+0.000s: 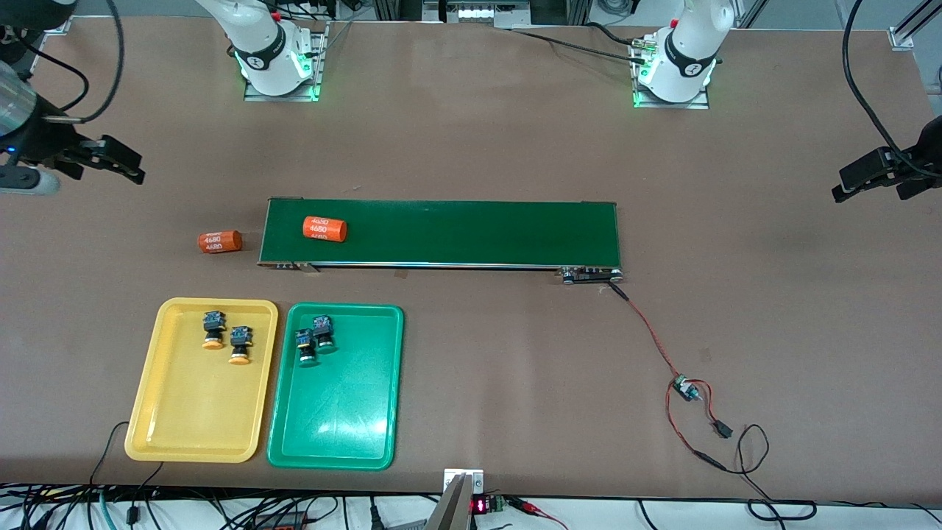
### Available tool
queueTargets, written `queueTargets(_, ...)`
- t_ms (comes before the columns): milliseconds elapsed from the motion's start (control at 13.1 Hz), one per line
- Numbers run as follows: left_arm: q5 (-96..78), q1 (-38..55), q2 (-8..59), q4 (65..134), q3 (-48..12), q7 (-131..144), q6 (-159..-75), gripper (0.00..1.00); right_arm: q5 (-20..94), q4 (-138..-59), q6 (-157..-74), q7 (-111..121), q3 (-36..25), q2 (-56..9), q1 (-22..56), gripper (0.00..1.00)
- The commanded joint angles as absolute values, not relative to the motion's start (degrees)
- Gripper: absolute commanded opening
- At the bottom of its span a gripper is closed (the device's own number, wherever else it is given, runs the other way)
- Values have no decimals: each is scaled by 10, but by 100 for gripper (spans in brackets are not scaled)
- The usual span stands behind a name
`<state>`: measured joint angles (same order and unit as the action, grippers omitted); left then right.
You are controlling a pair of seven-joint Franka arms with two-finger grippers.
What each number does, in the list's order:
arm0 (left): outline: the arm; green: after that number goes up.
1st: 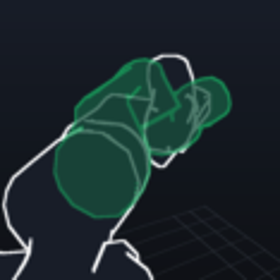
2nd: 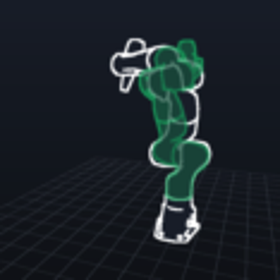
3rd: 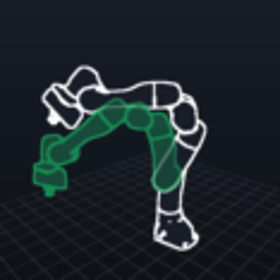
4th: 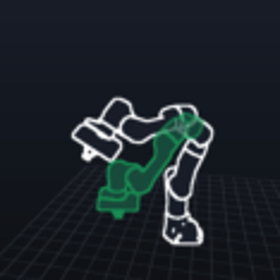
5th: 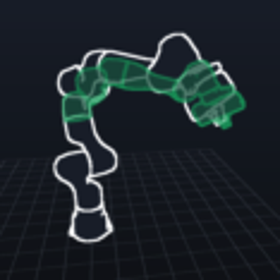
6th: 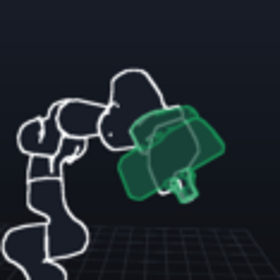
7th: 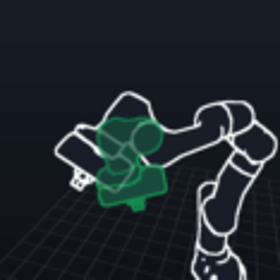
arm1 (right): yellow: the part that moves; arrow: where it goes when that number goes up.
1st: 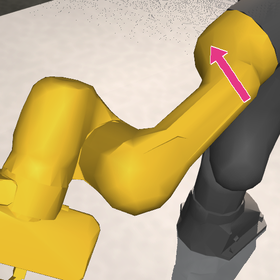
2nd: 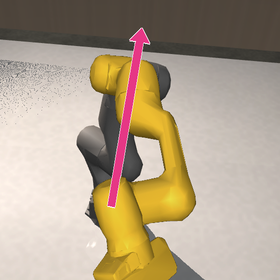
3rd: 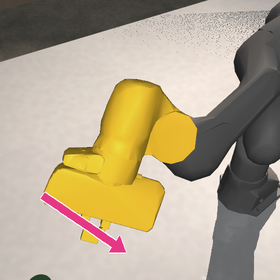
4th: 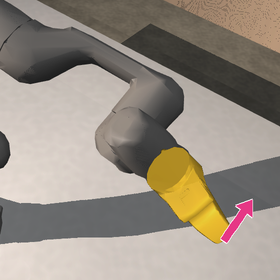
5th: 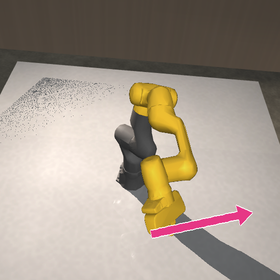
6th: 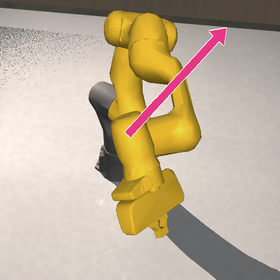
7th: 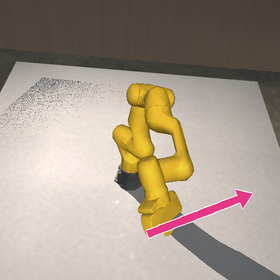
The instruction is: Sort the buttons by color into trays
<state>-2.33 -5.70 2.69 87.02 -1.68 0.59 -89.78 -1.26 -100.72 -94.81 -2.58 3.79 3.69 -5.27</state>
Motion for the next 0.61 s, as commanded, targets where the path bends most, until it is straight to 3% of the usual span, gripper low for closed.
queueTargets(0,-14,-55,28,863,-19,-5,-897,100,-4,-977,-921,-17,27,20,-43,100)
queueTargets(534,-16,-53,27,862,-20,-5,-897,100,-11,-975,-914,-15,28,20,-44,100)
